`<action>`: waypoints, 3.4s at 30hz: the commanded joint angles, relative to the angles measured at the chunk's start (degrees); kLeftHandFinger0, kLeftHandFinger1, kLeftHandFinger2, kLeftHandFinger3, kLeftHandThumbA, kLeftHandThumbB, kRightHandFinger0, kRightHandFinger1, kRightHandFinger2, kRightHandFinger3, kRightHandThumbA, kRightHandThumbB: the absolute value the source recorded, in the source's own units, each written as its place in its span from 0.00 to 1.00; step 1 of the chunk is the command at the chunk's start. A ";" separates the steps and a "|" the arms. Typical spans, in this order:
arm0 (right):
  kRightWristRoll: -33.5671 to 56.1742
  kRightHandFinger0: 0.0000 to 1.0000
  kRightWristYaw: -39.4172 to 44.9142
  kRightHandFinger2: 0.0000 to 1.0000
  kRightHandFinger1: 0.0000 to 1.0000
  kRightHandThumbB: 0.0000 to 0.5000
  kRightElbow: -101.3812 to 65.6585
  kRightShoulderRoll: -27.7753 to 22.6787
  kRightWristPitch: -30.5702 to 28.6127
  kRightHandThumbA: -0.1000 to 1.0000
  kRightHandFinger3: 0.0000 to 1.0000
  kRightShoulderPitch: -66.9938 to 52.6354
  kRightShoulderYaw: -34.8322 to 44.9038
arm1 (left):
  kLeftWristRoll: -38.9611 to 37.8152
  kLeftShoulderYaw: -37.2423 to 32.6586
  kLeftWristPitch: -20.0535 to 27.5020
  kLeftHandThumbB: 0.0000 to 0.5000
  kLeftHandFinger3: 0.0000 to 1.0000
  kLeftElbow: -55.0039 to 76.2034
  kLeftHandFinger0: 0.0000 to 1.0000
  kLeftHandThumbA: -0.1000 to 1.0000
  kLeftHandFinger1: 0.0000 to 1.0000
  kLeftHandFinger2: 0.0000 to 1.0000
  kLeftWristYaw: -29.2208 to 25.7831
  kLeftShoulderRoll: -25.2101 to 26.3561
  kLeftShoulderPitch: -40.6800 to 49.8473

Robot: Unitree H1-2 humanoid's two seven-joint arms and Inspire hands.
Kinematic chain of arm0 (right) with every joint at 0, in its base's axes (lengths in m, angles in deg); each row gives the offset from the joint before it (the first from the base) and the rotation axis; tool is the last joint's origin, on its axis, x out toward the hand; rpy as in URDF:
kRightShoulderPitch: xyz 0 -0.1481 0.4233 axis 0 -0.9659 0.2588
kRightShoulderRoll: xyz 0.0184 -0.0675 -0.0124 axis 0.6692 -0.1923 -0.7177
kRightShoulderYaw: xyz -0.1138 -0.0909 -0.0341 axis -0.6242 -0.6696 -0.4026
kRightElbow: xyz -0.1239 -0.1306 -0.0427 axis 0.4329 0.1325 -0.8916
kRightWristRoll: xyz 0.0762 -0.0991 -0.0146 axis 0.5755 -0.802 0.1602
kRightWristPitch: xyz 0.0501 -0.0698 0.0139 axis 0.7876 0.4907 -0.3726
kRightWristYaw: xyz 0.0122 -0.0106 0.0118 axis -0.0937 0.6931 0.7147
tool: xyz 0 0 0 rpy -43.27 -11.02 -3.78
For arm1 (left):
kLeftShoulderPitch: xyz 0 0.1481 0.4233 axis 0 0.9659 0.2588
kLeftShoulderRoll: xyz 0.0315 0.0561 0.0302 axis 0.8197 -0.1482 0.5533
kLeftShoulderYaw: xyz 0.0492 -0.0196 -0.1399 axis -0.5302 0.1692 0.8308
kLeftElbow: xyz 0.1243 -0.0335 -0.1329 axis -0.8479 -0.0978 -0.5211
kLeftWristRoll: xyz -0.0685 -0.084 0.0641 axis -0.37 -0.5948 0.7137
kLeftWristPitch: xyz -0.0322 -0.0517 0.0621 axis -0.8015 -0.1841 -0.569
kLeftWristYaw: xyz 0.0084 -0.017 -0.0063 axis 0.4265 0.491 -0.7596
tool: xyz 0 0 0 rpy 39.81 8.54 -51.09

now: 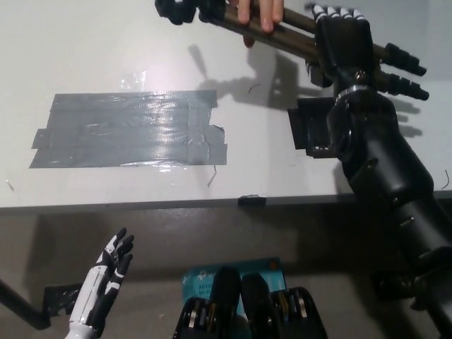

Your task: A person hands a tripod to the robot which it grabs with its right hand and places in the middle of the table in front of it

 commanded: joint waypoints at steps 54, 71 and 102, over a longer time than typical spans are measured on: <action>3.47 0.00 -31.66 0.87 0.41 0.49 20.45 -9.69 -26.75 0.00 0.84 2.92 -10.82 | -0.56 -0.30 -0.57 0.61 1.00 0.89 1.00 0.86 1.00 1.00 2.66 0.88 -1.76; 31.74 1.00 42.43 1.00 1.00 1.00 -5.59 -17.01 -12.01 0.70 1.00 4.64 -4.22 | -0.64 -0.12 -1.36 0.63 1.00 0.74 1.00 0.85 1.00 1.00 2.94 0.74 -2.97; 59.80 1.00 71.39 1.00 1.00 1.00 -4.63 -30.12 8.07 0.58 1.00 30.84 14.90 | -0.93 -0.12 -2.45 0.61 1.00 0.55 0.98 0.77 1.00 1.00 3.39 1.04 -4.30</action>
